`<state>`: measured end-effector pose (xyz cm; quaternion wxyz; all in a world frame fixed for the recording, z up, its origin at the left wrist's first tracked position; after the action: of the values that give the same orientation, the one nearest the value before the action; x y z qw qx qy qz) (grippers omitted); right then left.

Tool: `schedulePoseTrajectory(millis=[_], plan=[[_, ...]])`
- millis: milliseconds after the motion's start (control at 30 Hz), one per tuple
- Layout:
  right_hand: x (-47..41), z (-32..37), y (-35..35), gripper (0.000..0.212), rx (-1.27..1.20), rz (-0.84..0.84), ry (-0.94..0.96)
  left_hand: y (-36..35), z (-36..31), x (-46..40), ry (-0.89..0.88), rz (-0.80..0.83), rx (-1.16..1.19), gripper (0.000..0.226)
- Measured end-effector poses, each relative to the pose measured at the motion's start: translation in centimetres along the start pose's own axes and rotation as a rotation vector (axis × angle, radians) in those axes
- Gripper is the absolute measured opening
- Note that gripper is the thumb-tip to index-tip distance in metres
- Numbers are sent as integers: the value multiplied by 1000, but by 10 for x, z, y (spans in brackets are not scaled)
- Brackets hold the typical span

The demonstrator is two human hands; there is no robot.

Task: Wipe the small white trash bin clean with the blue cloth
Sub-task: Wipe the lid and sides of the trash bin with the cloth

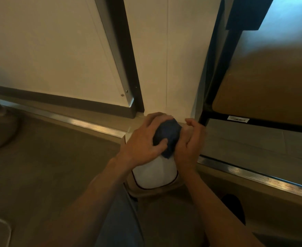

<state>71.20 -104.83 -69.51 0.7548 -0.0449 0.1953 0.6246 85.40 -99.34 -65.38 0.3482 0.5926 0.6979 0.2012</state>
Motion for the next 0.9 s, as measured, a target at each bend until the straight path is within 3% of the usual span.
schedulePoseTrajectory(millis=[133, 200, 300, 367, 500, 633, 733, 900], plan=[[4, 31, -21, 43, 305, 237, 287, 6, 16, 10, 144, -8, 104, 51], [10, 39, -36, 51, 431, 379, 281, 14, 30, 18, 253, -91, 45, 43], [20, 41, -50, 61, 616, 512, 240, 18, 48, 31, 279, -168, -265, 48], [24, 40, -55, 59, 714, 560, 210, 17, 57, 37, 303, -219, -286, 45], [11, 37, -63, 44, 675, 636, 112, 17, 61, 37, 357, -233, -267, 40], [-12, 12, -70, 39, 456, 812, -167, 19, 59, 38, 397, -217, -260, 45], [-21, -3, -64, 37, 283, 776, -275, 19, 59, 37, 422, -232, -255, 46], [24, -5, -28, 49, 171, 466, -72, 23, 53, 37, 421, -284, -270, 42]])
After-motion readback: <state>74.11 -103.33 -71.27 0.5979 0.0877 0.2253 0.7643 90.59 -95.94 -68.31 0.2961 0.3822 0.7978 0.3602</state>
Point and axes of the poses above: each hand's wrist, its own x-axis away from the middle knuckle, its own y-axis out of the back of the hand, z = x × y, the point moved 7 cm from there along -x, towards the middle knuckle, and after that the axes turned 3 degrees about -z, right-handed, at the moved point
